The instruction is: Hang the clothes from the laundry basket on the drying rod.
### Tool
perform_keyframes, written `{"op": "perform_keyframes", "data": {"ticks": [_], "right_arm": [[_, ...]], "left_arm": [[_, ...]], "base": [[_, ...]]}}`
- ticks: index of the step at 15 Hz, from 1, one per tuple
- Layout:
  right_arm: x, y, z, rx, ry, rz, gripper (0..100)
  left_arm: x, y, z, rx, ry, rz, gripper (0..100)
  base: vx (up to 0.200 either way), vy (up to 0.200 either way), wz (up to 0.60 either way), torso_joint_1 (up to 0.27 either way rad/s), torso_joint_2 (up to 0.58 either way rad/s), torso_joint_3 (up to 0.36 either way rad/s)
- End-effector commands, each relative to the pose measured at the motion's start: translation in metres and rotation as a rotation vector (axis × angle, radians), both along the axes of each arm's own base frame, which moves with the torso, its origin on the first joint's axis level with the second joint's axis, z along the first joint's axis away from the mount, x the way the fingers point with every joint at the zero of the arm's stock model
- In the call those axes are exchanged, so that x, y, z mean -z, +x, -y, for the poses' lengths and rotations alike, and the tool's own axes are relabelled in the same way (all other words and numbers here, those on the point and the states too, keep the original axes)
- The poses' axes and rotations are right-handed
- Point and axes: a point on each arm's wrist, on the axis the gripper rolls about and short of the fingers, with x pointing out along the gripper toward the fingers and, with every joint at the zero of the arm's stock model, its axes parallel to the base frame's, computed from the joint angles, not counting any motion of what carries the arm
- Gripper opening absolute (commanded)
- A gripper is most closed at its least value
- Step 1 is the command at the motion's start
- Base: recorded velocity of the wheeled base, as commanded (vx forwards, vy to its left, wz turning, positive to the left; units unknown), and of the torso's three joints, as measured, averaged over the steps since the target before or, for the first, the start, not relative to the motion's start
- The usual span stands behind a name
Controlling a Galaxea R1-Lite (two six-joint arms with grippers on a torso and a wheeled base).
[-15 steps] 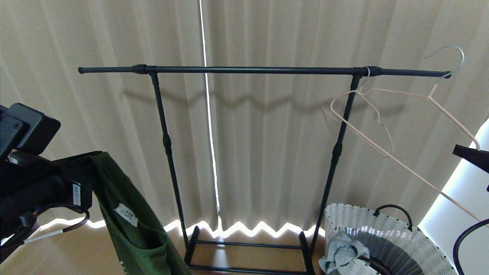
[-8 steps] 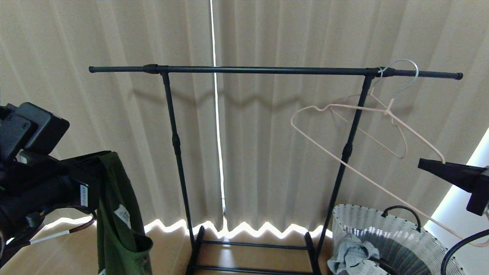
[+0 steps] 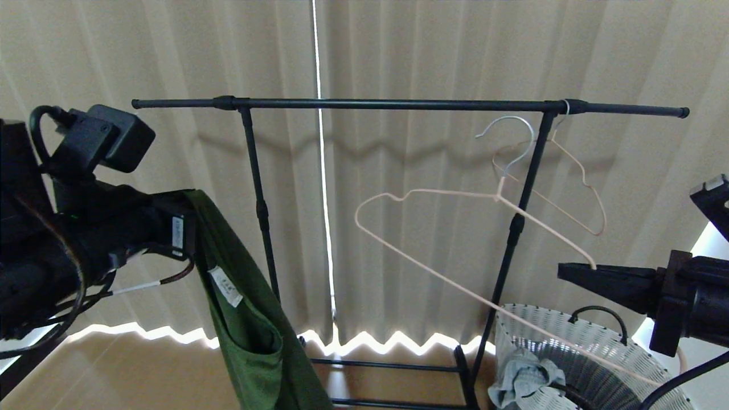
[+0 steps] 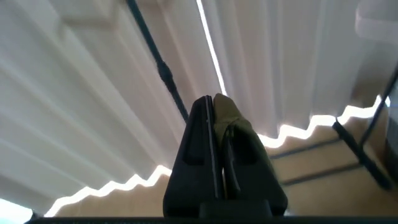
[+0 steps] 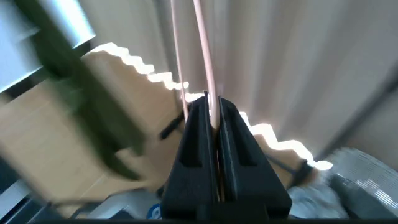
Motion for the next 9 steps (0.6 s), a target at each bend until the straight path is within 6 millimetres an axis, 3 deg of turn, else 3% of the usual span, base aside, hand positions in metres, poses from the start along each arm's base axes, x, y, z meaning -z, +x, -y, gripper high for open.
{"op": "perform_keyframes", "data": {"ticks": [1,3,9], "right_arm": [[0.0,-0.009,-0.021,-0.125,0.027,-0.022,0],[-0.003,-0.016,-0.032,-0.186,0.071,-0.04,0],[-0.006,-0.026,-0.051,-0.306,0.083,-0.032,0]], "left_arm": [[0.002,0.041,0.025,-0.072,-0.019,-0.025,0],[-0.003,0.05,0.031,-0.076,-0.029,-0.035,0],[-0.014,0.047,0.045,-0.052,-0.114,-0.087,0]], "base": [[0.0,0.0,0.0,0.0,0.0,0.0],[0.0,0.0,0.0,0.0,0.0,0.0],[0.0,0.0,0.0,0.0,0.0,0.0]]}}
